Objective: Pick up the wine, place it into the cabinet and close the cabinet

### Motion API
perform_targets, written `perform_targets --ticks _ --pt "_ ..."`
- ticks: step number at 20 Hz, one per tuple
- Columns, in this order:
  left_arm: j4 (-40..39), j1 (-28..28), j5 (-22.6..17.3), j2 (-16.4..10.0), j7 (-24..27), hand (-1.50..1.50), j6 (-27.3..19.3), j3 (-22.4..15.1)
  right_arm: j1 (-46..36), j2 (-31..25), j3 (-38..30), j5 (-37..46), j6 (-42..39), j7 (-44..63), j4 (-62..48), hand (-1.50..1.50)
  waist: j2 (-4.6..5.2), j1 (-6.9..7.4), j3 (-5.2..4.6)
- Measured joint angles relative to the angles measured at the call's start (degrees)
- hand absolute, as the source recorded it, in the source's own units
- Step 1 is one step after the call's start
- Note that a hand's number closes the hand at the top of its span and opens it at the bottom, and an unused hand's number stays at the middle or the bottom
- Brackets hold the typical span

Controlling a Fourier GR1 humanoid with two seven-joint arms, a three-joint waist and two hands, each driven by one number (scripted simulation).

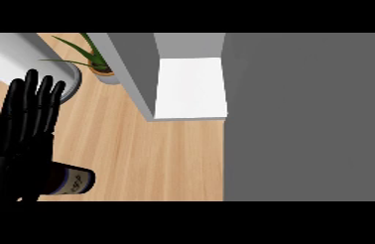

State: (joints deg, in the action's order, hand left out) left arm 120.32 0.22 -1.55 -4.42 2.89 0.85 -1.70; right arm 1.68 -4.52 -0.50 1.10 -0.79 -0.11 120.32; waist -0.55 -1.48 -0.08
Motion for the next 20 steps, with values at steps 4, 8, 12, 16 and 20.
perform_targets --ticks 4,8,12,16,20 --pt "2.5 2.1 -5.6 -3.4 -0.1 -1.5 4.6 4.5 2.8 0.6 0.7 0.6 0.0 -0.6 3.0 -1.5 0.29 0.93 0.04" --pt "3.1 5.6 -15.8 -7.1 -3.0 -1.5 10.2 9.6 5.8 1.1 2.9 -2.7 -2.1 2.2 6.3 -1.5 0.26 1.7 0.04" --pt "6.2 9.7 -26.7 -9.9 -9.2 -1.5 12.9 13.5 9.3 0.8 5.7 -7.5 -4.6 7.6 11.2 -1.5 0.16 1.97 0.05" --pt "11.5 12.4 -37.2 -13.7 -16.1 -1.5 13.1 19.3 9.9 1.1 8.4 -8.2 -3.7 13.4 16.9 -1.5 0.22 2.11 0.06" --pt "12.4 13.8 -41.7 -16.0 -20.7 -1.5 12.3 23.5 10.7 2.0 13.5 -5.5 -1.9 17.9 20.8 -1.5 0.21 2.03 0.07"
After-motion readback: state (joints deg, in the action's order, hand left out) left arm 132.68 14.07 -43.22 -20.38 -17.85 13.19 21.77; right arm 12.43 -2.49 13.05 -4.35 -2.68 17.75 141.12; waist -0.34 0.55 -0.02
